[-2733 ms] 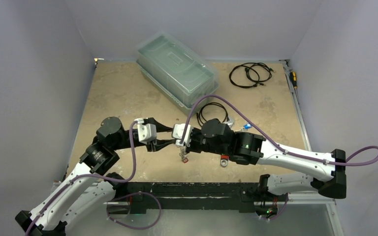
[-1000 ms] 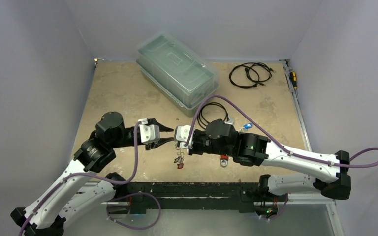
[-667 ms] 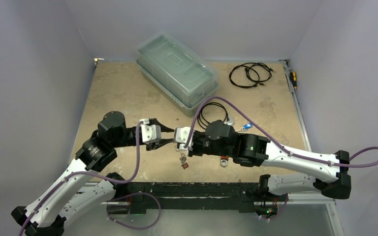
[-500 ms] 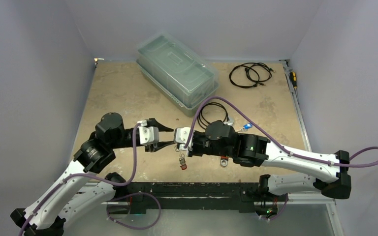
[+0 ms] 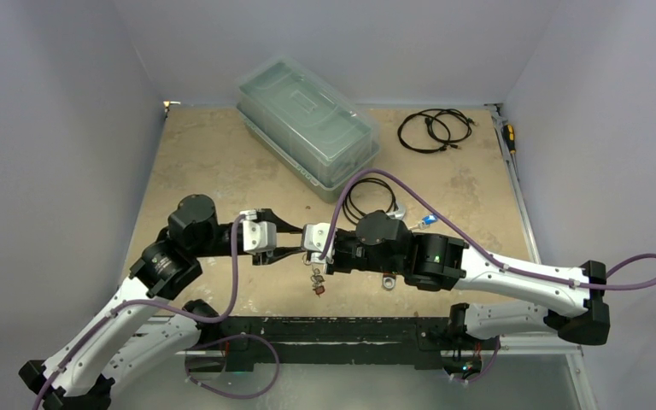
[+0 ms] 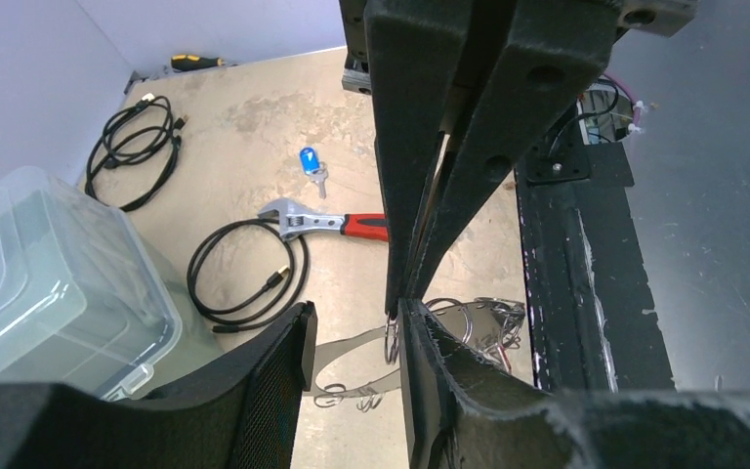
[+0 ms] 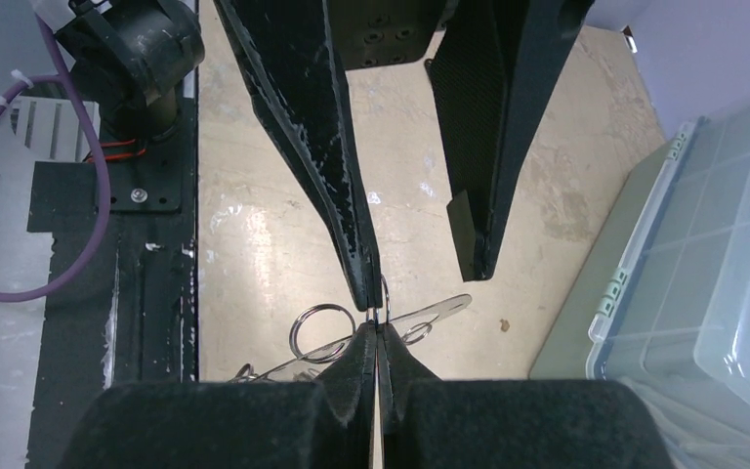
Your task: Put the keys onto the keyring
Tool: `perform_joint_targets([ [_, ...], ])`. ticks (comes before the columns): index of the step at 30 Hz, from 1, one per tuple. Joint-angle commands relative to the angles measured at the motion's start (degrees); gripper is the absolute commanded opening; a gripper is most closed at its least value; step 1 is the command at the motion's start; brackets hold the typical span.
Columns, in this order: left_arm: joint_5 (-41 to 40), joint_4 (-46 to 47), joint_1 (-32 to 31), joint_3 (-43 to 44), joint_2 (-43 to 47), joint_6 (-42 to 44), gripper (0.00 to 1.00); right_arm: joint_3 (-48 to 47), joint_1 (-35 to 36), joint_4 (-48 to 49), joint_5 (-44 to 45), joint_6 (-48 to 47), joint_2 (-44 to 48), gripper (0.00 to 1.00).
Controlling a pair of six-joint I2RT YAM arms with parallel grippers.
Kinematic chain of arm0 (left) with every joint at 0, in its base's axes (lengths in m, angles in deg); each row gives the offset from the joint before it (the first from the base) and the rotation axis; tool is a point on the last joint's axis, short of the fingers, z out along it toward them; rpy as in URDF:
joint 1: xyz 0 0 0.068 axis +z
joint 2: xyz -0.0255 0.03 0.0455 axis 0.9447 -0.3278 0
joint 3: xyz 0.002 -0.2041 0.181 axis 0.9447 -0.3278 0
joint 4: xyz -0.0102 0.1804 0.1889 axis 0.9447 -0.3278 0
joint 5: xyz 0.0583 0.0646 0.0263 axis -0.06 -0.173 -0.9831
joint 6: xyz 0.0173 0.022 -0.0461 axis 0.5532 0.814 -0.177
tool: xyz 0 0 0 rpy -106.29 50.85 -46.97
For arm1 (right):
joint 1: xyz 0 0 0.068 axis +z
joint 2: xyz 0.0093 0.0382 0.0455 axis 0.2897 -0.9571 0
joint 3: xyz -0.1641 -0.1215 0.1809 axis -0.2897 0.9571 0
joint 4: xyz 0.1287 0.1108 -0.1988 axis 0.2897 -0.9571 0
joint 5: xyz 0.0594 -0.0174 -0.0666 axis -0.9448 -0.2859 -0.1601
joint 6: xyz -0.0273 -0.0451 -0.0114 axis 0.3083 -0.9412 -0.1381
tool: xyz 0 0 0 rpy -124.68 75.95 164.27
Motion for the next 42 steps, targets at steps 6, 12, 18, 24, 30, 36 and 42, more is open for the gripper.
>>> perform_joint_targets([
  [6, 1.60, 0.84, -0.78, -1.24, -1.62, 0.96, 0.38, -1.60, 0.64, 2.41, 0.38, 0.02, 2.04, 0.00],
  [12, 0.51, 0.64, -1.40, -1.70, -1.80, 1.80, 0.30, -1.63, 0.82, 2.40, 0.25, 0.02, 2.11, 0.00],
  [18, 0.03, 0.00, -2.29, -1.54, -2.30, 2.64, 0.22, -1.39, 0.97, 2.53, 0.46, -0.10, 2.92, 0.00],
  [24, -0.61, -0.30, -3.07, -2.01, -2.42, 3.05, 0.20, -1.29, 1.08, 2.62, 0.12, -0.13, 3.30, 0.00],
  [30, 0.08, 0.26, -3.51, -2.19, -2.82, 3.31, 0.02, -1.20, 1.17, 2.78, -0.21, -0.15, 3.14, 0.00],
  [36, 0.85, 1.01, -3.52, -2.28, -2.68, 2.88, 0.00, -1.12, 1.26, 2.55, -0.24, -0.07, 2.99, 0.00],
  [42, 0.98, 7.90, -3.53, -5.38, 2.14, 1.37, 0.00, 1.55, 1.26, 6.94, 5.80, 1.28, 5.23, 0.30],
])
